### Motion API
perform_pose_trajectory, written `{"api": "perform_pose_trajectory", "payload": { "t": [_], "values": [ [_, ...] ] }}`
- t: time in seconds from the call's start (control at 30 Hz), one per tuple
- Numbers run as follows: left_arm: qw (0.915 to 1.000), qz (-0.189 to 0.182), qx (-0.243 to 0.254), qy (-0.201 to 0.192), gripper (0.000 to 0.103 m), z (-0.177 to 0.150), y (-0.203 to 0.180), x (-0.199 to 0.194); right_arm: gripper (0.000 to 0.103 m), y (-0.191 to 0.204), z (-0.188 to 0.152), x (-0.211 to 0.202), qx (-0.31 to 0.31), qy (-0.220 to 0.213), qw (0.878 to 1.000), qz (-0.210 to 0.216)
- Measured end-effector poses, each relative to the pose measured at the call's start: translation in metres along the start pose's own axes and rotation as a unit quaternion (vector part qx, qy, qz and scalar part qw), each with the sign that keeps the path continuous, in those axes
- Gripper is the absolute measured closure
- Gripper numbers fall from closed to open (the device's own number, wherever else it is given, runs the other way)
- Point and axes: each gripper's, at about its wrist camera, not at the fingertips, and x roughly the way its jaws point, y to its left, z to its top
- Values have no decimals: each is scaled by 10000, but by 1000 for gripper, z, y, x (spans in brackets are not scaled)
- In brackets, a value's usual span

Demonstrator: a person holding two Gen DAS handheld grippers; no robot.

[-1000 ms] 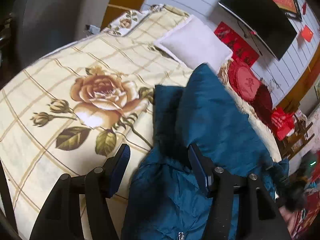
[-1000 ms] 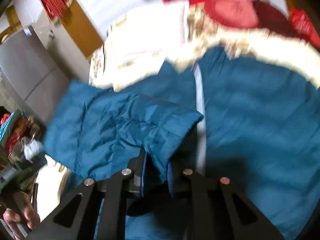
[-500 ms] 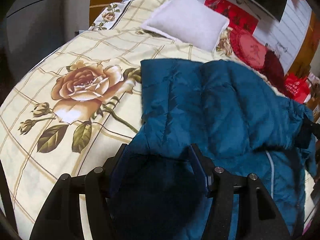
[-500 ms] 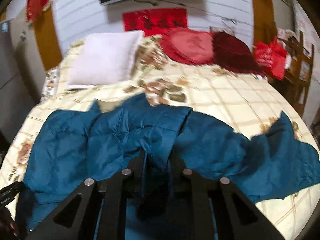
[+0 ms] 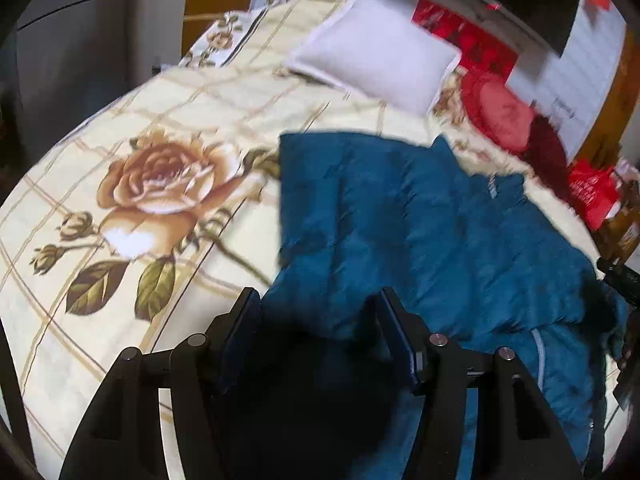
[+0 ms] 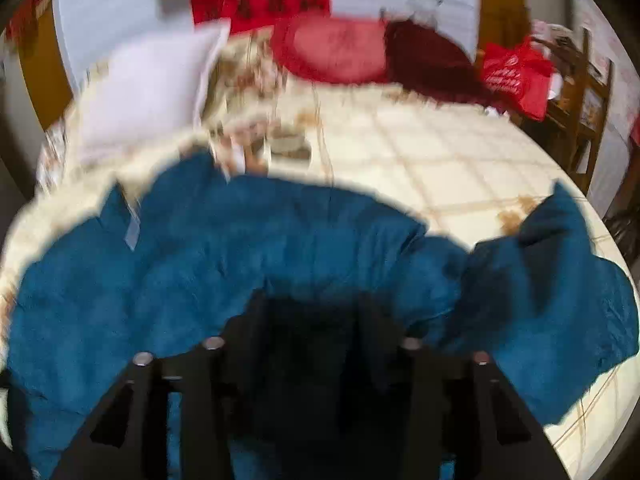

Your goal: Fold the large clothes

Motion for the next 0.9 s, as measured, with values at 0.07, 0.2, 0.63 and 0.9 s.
{"api": "perform_pose_trajectory", "payload": {
  "t": [0.07, 0.2, 0.63, 0.9],
  "values": [
    [9999, -37, 4, -119, 36, 3, -3, -3, 44, 4, 3, -19, -80, -210, 9995, 199],
    [9999, -85, -44, -111, 36, 9, -10, 6, 44, 40, 0, -9, -845, 140, 9928, 840],
    [9983, 318, 476, 120, 32, -4, -16, 33, 44, 24, -22, 45, -753, 848, 9919, 571],
    [9981, 349, 503, 115, 32, -5, -16, 32, 43, 22, -35, 24, -853, 720, 9936, 198]
  ]
}}
